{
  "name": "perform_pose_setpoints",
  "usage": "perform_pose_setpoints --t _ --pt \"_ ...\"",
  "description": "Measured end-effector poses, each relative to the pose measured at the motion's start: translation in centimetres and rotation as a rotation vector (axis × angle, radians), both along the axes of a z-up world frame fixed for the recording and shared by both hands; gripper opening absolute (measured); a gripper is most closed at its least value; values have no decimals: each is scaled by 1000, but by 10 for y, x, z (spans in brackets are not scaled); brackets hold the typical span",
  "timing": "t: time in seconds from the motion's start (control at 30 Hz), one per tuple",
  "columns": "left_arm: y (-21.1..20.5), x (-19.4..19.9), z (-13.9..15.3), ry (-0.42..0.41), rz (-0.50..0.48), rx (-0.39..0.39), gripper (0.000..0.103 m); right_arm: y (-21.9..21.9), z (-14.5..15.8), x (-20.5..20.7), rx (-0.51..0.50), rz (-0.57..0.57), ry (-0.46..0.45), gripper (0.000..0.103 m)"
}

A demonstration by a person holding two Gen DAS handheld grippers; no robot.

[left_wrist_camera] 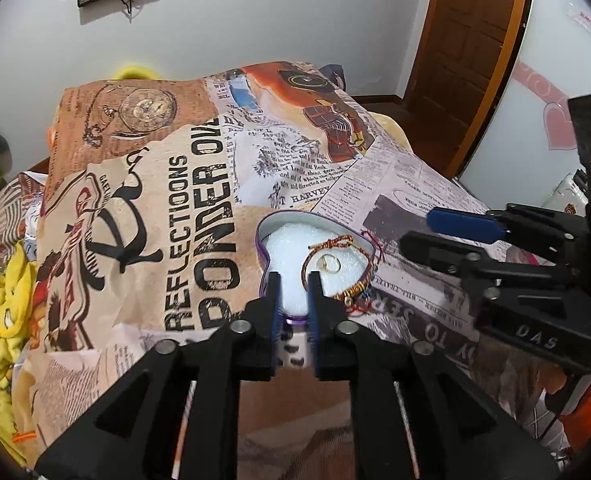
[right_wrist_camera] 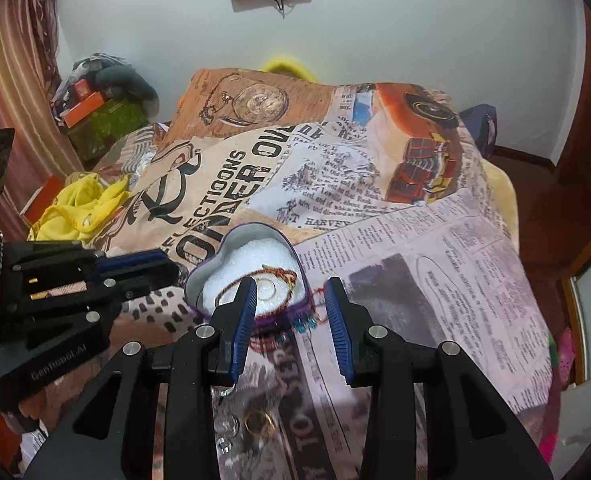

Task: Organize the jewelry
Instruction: 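Move both grippers back to the remaining rings and keyrings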

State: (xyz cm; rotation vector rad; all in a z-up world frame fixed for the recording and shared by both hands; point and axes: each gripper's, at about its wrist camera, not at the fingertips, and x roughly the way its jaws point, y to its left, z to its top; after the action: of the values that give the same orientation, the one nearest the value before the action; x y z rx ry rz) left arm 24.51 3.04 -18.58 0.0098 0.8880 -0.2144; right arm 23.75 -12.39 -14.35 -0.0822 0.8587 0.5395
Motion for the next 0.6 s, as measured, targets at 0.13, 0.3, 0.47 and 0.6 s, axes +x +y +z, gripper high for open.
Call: perform_pose_setpoints --t 0.13,0.3,0.47,0.6 --pt "-1 -13 3 0 6 6 26 -9 2 -12 -11 -10 -2 33" --pt "-3 -28 2 15 6 8 27 -18 0 -26 -22 -19 9 33" --pt "-6 -42 -3 37 5 4 27 -23 -6 -39 -41 -18 22 33" --pt "-7 -51 -11 59 3 -3 27 -28 -15 -49 -54 -18 42 33"
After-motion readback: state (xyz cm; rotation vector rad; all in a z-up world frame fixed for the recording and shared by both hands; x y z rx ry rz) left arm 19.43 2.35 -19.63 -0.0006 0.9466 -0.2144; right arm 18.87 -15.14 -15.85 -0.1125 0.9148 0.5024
